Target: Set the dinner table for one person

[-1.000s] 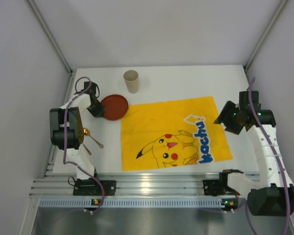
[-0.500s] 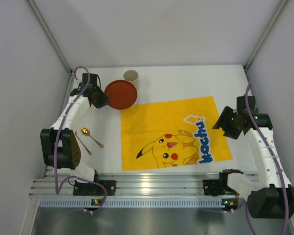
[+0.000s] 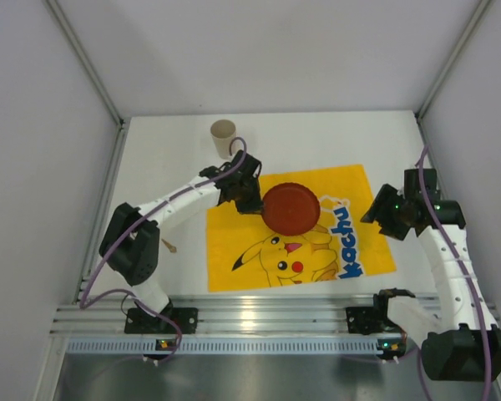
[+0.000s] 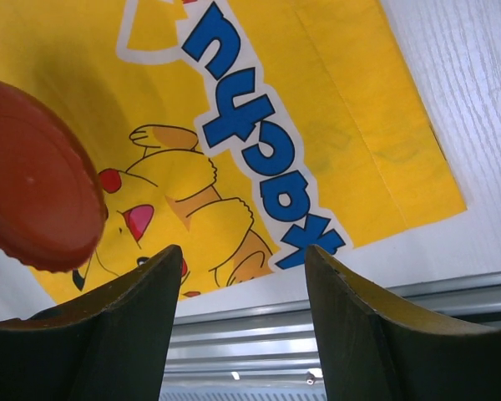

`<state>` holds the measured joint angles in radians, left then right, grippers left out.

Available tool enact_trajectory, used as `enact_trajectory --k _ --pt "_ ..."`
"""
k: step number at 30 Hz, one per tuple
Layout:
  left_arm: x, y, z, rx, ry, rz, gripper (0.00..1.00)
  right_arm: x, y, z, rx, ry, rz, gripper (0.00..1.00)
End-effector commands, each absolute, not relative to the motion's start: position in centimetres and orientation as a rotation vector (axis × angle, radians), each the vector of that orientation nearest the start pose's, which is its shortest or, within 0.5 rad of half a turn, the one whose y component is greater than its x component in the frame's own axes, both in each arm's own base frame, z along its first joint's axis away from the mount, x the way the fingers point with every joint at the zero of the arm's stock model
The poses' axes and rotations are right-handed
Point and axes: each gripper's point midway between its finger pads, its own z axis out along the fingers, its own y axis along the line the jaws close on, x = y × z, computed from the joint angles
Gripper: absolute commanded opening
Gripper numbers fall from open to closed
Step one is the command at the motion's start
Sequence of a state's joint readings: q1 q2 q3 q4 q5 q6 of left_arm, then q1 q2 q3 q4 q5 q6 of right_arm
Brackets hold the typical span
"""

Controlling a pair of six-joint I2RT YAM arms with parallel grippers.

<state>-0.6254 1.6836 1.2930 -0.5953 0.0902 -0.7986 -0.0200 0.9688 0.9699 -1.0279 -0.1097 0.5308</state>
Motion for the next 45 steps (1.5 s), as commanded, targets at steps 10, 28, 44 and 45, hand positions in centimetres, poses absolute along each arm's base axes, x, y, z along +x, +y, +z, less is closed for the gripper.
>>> enact_trajectory --k 10,28,44,45 --pt "26.7 -29.4 6.2 -0.169 2.804 -0.500 0.04 20.6 4.1 16.7 0.570 2.522 0.315 0.62" --pt "27.7 -19.3 7.6 -0.331 2.711 -0.284 0.85 20.5 4.5 16.1 0.557 2.526 0.333 0.62" --pt "31.1 -19.0 2.0 -0.418 2.746 -0.391 0.83 20.7 4.4 15.6 0.552 2.555 0.309 0.62" --pt "31.6 -18.2 1.8 -0.452 2.744 -0.388 0.83 20.8 4.3 15.6 0.549 2.555 0.302 0.62"
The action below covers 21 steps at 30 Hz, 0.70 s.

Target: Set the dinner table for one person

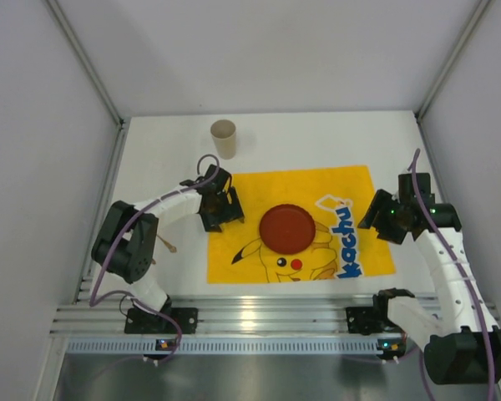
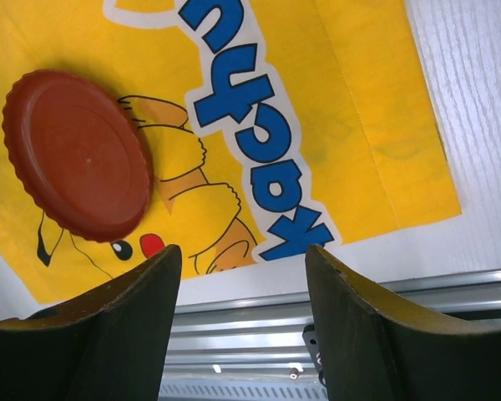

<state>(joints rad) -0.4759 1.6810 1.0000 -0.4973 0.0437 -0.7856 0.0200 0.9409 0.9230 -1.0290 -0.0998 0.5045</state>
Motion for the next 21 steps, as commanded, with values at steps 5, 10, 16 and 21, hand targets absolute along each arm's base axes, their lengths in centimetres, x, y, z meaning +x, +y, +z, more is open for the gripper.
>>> enact_trajectory --k 5,10,16,21 --pt "32.8 -16.8 1.8 -0.476 2.742 -0.362 0.82 20.8 3.9 15.8 0.545 2.549 0.275 0.62" --pt "32.0 -16.8 2.3 -0.473 2.753 -0.372 0.81 21.0 3.9 15.7 0.542 2.548 0.271 0.62" --pt "31.3 -15.2 8.2 -0.488 2.657 -0.334 0.83 21.3 4.0 15.7 0.546 2.545 0.283 0.63" --pt "30.5 -10.8 14.3 -0.582 2.529 -0.153 0.86 21.2 4.6 15.2 0.550 2.562 0.326 0.62"
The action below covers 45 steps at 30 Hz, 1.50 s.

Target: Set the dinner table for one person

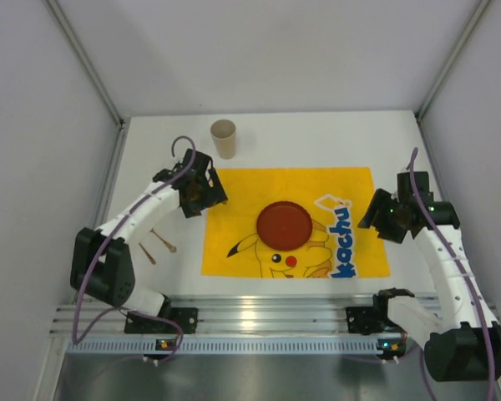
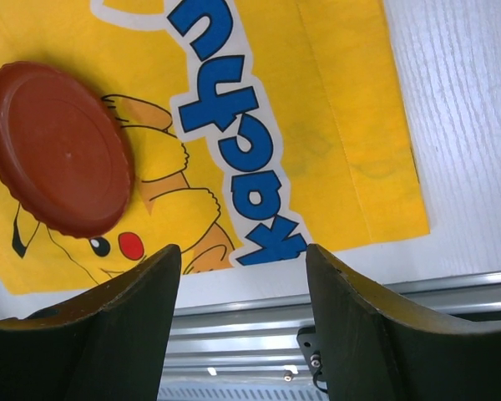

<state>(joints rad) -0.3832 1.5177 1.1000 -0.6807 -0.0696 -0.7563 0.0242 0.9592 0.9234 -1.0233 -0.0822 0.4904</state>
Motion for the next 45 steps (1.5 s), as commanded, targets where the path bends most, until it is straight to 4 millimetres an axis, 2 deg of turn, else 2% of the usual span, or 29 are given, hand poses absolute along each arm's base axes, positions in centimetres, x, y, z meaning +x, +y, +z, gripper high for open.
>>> enact_trajectory --k 1,2,3,4,5,6,8,11,14,17,21,25,26,34,38,41,45 --pt "30.0 -10.2 14.5 -0.598 2.523 -0.147 0.87 21.3 4.8 15.1 0.549 2.563 0.334 0.63" --pt "28.9 -8.7 13.5 -0.639 2.542 -0.100 0.87 21.3 5.0 15.1 0.548 2.563 0.351 0.63" --pt "28.0 -7.8 13.9 -0.659 2.521 -0.087 0.87 21.3 5.1 14.9 0.551 2.571 0.357 0.62" --pt "27.3 -6.8 13.4 -0.682 2.524 -0.055 0.88 21.3 5.3 14.9 0.545 2.572 0.364 0.62" --pt "25.8 -5.6 11.8 -0.711 2.556 0.002 0.88 21.3 5.5 14.8 0.540 2.579 0.372 0.62" --pt "24.8 -3.9 11.6 -0.765 2.549 0.037 0.89 21.3 5.7 14.8 0.533 2.583 0.382 0.62" --pt "23.2 -2.0 10.1 -0.816 2.565 0.098 0.90 21.3 6.0 14.7 0.527 2.589 0.391 0.62" --pt "24.3 -1.2 11.1 -0.848 2.490 0.105 0.91 21.0 6.4 14.4 0.505 2.599 0.401 0.62" --pt "24.1 0.9 9.5 -0.962 2.518 0.207 0.92 20.7 6.7 14.0 0.490 2.613 0.406 0.62" --pt "24.4 1.8 7.4 -0.992 2.555 0.246 0.92 20.5 6.9 13.9 0.473 2.619 0.405 0.62" --pt "24.8 3.7 6.2 -1.060 2.540 0.285 0.91 20.4 7.0 14.0 0.442 2.621 0.388 0.62" --pt "25.3 4.2 5.0 -1.073 2.540 0.267 0.90 20.2 6.8 14.0 0.427 2.629 0.363 0.62" --pt "26.0 4.2 4.9 -1.069 2.522 0.244 0.89 20.2 6.8 14.0 0.424 2.629 0.361 0.62" --pt "28.3 3.1 3.5 -1.041 2.510 0.109 0.82 20.0 6.4 13.5 0.416 2.659 0.318 0.62" --pt "28.7 3.0 2.7 -1.038 2.531 0.109 0.77 19.9 6.2 13.2 0.420 2.668 0.297 0.62" --pt "28.4 3.2 1.4 -1.054 2.555 0.147 0.72 19.8 6.0 12.8 0.424 2.682 0.279 0.62" --pt "28.1 3.6 0.4 -1.085 2.546 0.173 0.58 19.7 5.6 12.6 0.432 2.701 0.252 0.62"
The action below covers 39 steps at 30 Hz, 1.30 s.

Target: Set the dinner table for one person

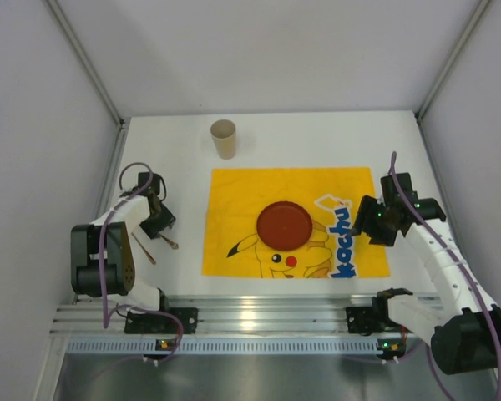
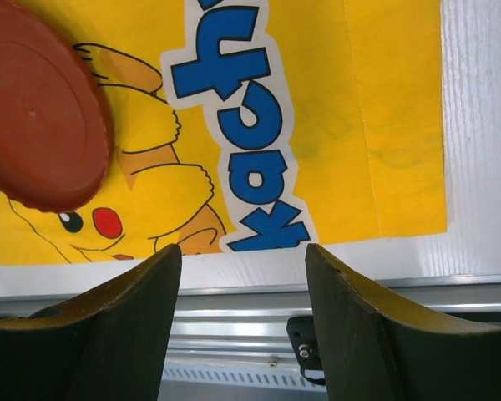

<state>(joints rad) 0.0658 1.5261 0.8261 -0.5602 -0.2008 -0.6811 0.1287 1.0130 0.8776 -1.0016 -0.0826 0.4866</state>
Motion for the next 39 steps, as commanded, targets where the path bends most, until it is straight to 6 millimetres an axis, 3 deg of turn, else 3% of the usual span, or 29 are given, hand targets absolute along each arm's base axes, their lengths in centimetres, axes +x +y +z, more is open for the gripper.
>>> enact_trajectory --k 1,4,10,14,16,19,21,23,24,26,27,28,30,31,32,33,34,35,36,37,38,39 --pt "28.0 3.8 0.0 -1.097 2.534 0.171 0.52 19.7 5.5 12.6 0.433 2.700 0.247 0.62" --pt "27.4 4.0 -1.1 -1.123 2.541 0.183 0.37 19.8 5.3 12.7 0.432 2.700 0.237 0.62" --pt "27.8 4.3 -2.3 -1.133 2.539 0.188 0.22 19.9 5.1 12.8 0.430 2.715 0.216 0.62" --pt "28.2 4.4 -3.0 -1.119 2.571 0.202 0.00 20.1 5.1 12.7 0.427 2.726 0.212 0.62" --pt "29.0 4.2 -2.4 -1.099 2.594 0.186 0.00 20.3 5.2 12.8 0.419 2.728 0.213 0.62" --pt "30.9 4.0 0.0 -1.030 2.570 0.133 0.00 21.0 5.2 13.6 0.417 2.706 0.218 0.61" --pt "33.1 3.9 3.3 -0.995 2.498 0.076 0.00 21.4 5.3 14.0 0.419 2.696 0.224 0.62" --pt "34.1 2.5 5.5 -0.957 2.494 0.000 0.00 21.8 5.6 14.7 0.424 2.682 0.245 0.62" --pt "35.8 1.7 7.6 -0.925 2.458 -0.047 0.00 22.0 5.7 15.0 0.431 2.681 0.257 0.62" --pt "36.4 -2.2 9.6 -0.818 2.482 -0.091 0.00 22.5 6.3 16.0 0.440 2.670 0.304 0.62" --pt "37.8 -3.9 11.8 -0.765 2.443 -0.123 0.00 22.6 6.4 16.4 0.447 2.665 0.318 0.62" --pt "37.9 -7.5 12.6 -0.693 2.452 -0.168 0.00 22.9 6.7 17.3 0.454 2.649 0.342 0.62" --pt "39.0 -11.8 15.0 -0.630 2.424 -0.268 0.00 23.1 6.9 18.3 0.463 2.634 0.362 0.62" --pt "38.7 -15.6 14.7 -0.587 2.453 -0.324 0.00 23.3 7.0 19.2 0.467 2.610 0.378 0.62" --pt "38.7 -17.8 15.0 -0.556 2.461 -0.360 0.00 23.1 7.0 19.8 0.468 2.597 0.383 0.62" --pt "39.3 -20.2 16.5 -0.522 2.436 -0.413 0.00 23.1 7.0 20.2 0.470 2.588 0.385 0.62" --pt "38.4 -24.1 15.3 -0.452 2.487 -0.436 0.00 23.1 6.9 21.1 0.475 2.563 0.389 0.62" --pt "38.3 -26.1 15.4 -0.414 2.493 -0.459 0.00 22.7 6.8 21.3 0.474 2.563 0.385 0.62" --pt "37.6 -30.0 16.9 -0.330 2.486 -0.530 0.00 22.6 6.7 21.5 0.477 2.559 0.381 0.63" --pt "37.4 -32.0 15.1 -0.301 2.529 -0.516 0.00 22.1 6.5 21.7 0.479 2.554 0.370 0.62" --pt "37.6 -34.4 16.8 -0.264 2.501 -0.573 0.00 21.9 6.3 21.8 0.481 2.551 0.362 0.63" --pt "37.1 -36.1 16.6 -0.227 2.516 -0.589 0.00 21.6 6.2 21.7 0.482 2.551 0.353 0.63"
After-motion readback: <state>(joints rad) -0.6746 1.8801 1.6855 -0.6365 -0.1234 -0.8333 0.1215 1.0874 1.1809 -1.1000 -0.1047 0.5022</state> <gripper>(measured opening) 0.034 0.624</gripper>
